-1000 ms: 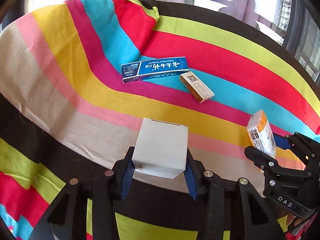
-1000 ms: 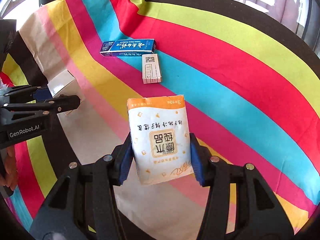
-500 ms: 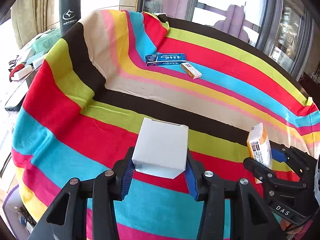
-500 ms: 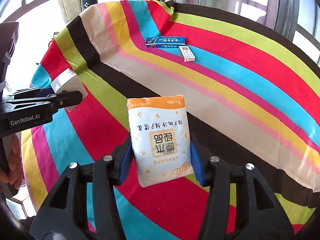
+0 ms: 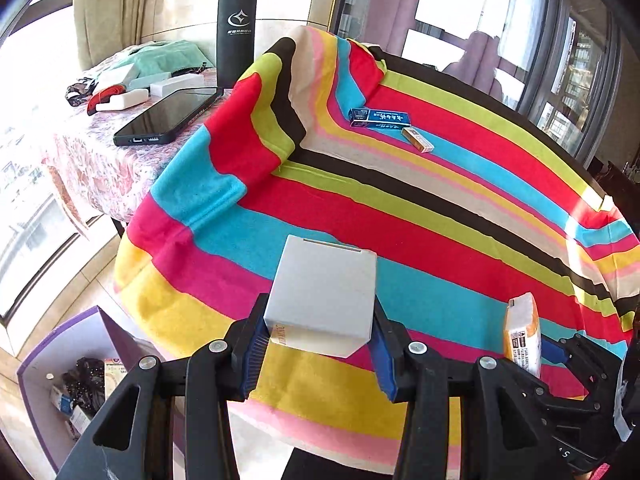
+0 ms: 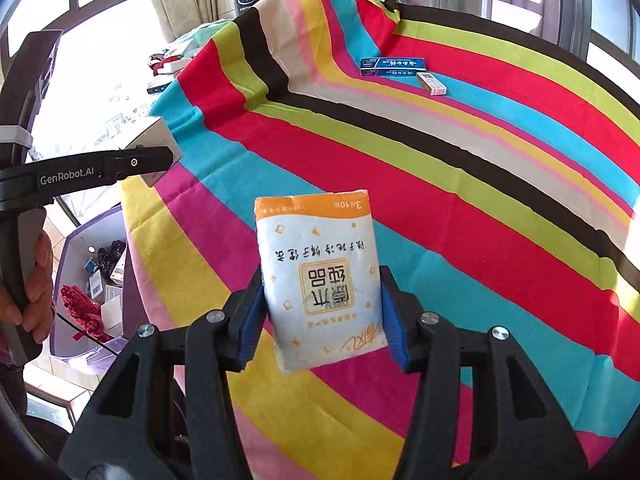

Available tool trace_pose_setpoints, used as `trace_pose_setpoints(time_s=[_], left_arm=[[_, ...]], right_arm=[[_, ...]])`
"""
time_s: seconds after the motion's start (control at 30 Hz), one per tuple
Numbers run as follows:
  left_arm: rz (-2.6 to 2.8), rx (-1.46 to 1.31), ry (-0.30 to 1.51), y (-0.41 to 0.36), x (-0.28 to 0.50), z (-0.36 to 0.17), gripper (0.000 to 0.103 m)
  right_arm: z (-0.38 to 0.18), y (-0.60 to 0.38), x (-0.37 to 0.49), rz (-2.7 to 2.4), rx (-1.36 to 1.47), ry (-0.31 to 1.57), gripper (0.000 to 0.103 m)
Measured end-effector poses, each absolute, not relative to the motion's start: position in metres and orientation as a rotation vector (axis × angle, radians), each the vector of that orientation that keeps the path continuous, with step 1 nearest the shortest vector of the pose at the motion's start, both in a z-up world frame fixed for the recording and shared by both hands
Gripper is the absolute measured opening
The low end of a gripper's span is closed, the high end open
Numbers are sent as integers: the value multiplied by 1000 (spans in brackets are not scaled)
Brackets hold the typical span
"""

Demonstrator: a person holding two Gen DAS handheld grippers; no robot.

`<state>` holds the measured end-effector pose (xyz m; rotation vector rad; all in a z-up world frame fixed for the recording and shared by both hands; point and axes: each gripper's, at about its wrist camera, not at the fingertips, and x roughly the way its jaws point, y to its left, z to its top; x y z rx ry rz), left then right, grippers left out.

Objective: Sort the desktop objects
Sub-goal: 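Carry the tissue pack and white cube box with both tools toward the purple-rimmed box, then open the left tool over the purple-rimmed box while the right tool releases the tissue pack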

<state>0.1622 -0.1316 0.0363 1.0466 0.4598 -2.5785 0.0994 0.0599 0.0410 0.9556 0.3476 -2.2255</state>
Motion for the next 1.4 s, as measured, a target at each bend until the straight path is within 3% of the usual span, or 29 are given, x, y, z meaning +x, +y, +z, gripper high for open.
trace_pose_setpoints(time_s=[0.63,1.13,1.2,1.27,1.33,1.4], left_arm=[[-2268,840,722,-259,334,17,46],[-2060,843,798,-321,390,-19,47],[-2033,854,814,-326,396,-23,50],[-2007,854,825,-331,401,-25,71],[-2012,832,831,-331,405,-24,80],[-2019,814,826,-328,406,-21,82]], right_arm=[[30,-80,204,-1828,828,631,55],[6,-194,284,-1527,703,817,56],[3,-204,286,-1500,711,797,57],[3,-210,285,-1493,731,766,58],[4,-209,280,-1508,740,736,66],[6,-202,273,-1518,755,703,70]])
